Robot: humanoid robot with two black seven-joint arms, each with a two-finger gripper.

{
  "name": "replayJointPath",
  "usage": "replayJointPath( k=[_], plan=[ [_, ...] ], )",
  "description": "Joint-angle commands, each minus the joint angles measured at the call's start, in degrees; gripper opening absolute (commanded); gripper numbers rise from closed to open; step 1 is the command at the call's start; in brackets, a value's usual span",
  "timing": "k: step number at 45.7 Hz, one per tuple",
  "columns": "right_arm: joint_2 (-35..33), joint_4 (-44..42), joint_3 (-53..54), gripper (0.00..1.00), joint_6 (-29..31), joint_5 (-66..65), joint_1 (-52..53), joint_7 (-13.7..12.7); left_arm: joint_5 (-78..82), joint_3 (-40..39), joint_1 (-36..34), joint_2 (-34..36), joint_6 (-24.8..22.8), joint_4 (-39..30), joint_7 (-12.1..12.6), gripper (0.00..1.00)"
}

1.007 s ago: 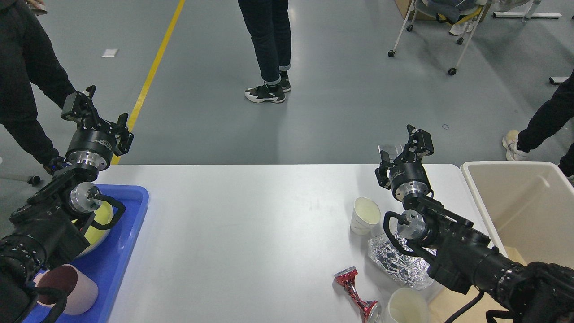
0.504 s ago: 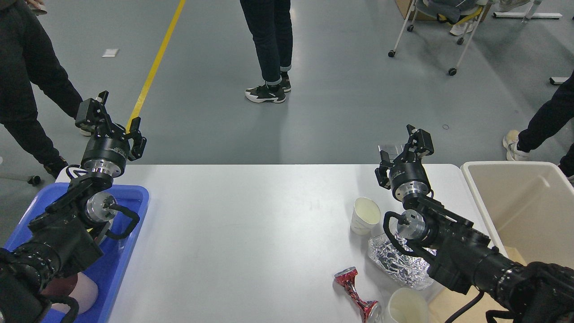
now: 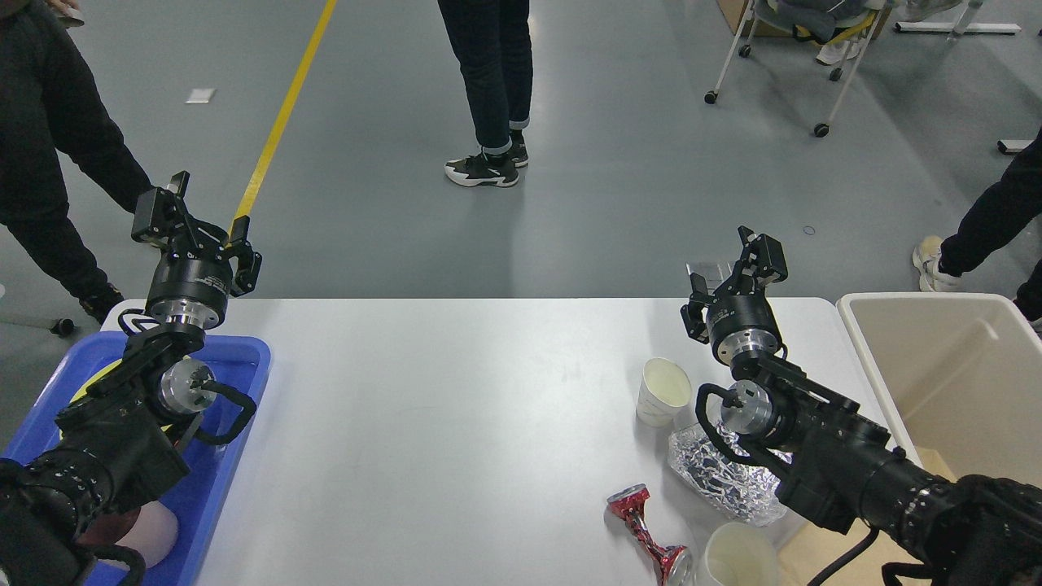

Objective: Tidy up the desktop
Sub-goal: 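Release the yellow plate and raise the left gripper above the tray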

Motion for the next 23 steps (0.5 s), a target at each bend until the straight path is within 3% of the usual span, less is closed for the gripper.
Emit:
replayJointPath(
  k=[1,23],
  plan=[
    [0.0,0.0,0.0,1.0,0.0,0.0,0.0,0.0,0.0,0.0,0.4,-0.2,0.0,0.0,-1.6,0.96],
    [0.0,0.0,0.0,1.0,0.0,0.0,0.0,0.0,0.0,0.0,0.4,-0.2,0.0,0.0,-2.5,0.96]
  ],
)
